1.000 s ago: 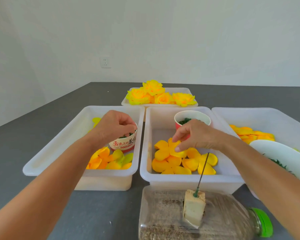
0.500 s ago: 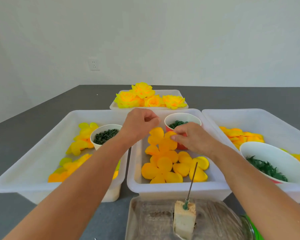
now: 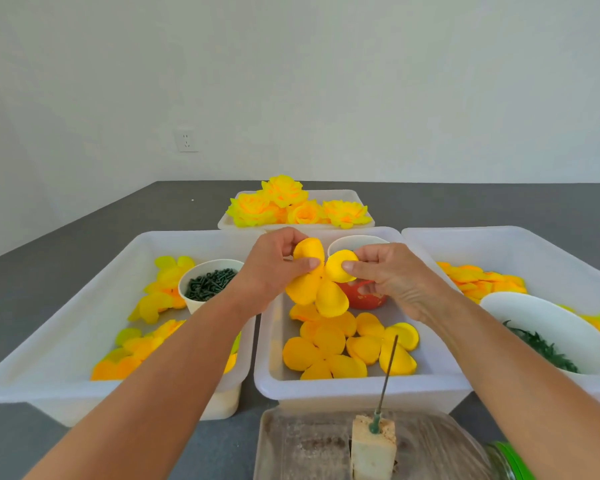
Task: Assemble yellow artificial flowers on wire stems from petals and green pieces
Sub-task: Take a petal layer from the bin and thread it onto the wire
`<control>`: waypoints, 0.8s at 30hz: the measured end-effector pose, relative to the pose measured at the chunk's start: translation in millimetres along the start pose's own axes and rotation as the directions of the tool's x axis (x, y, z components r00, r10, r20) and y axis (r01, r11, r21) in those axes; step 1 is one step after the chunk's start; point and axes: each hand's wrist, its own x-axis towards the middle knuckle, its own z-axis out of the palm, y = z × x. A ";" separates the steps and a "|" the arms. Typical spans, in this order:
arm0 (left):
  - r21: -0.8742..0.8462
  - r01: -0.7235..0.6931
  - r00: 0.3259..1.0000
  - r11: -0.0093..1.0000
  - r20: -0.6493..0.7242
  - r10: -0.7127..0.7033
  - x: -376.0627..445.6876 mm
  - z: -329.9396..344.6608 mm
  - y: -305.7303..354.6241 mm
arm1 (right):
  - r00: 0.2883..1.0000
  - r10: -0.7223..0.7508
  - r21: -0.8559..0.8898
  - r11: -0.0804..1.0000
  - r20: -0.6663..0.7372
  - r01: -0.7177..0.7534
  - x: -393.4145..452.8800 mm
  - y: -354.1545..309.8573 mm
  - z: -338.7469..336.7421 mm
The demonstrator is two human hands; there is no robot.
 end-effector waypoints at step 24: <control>0.036 0.031 0.999 0.999 0.029 -0.032 -4.7 5.3 2.1 | 0.982 -0.178 -0.180 0.970 -0.064 0.164 -3.7 -1.0 10.2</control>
